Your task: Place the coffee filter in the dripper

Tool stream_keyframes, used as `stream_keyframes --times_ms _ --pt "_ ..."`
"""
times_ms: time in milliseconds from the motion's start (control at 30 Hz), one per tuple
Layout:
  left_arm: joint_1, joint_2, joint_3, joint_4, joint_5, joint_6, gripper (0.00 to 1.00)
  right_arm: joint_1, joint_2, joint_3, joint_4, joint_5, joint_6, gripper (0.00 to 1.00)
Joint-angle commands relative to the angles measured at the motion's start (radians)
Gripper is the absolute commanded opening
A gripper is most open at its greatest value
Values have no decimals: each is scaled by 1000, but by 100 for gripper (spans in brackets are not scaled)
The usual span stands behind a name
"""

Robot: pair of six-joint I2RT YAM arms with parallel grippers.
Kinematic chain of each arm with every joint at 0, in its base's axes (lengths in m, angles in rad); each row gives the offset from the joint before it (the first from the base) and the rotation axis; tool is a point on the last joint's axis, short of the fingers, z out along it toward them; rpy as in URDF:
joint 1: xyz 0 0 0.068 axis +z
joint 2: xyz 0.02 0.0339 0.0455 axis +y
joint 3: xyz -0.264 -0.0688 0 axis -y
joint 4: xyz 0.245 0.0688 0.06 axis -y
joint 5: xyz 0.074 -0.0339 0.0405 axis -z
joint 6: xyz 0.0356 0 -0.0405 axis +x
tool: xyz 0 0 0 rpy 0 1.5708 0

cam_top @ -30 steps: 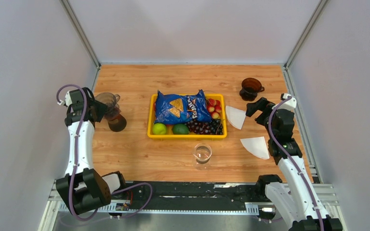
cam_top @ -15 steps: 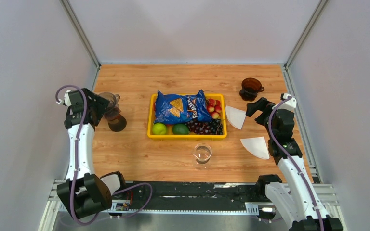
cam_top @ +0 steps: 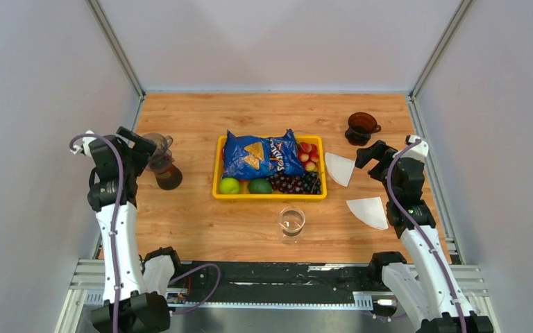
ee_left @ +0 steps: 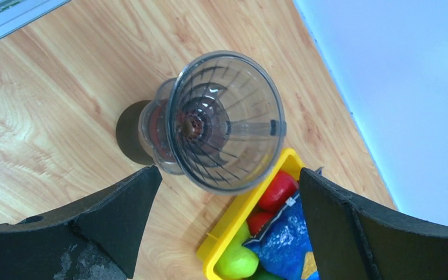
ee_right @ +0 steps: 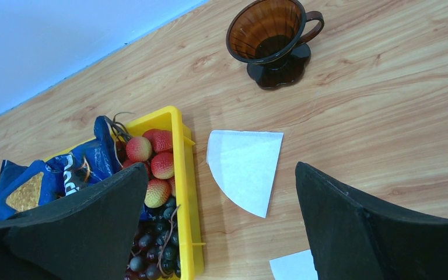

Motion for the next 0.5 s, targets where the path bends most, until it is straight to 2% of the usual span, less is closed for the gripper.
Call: stream_keyframes --times_ms 0,133,233,467 --pt "8 -90 43 -15 85 53 100 -4 -11 19 -6 25 5 100" --pt "-5 -146 38 19 226 77 100 -3 16 28 -19 31 7 100" --pt "-73 -163 36 55 237 99 100 -4 42 36 -29 30 17 100" --pt "-443 -101 -72 316 249 148 100 -3 137 50 -56 6 63 100"
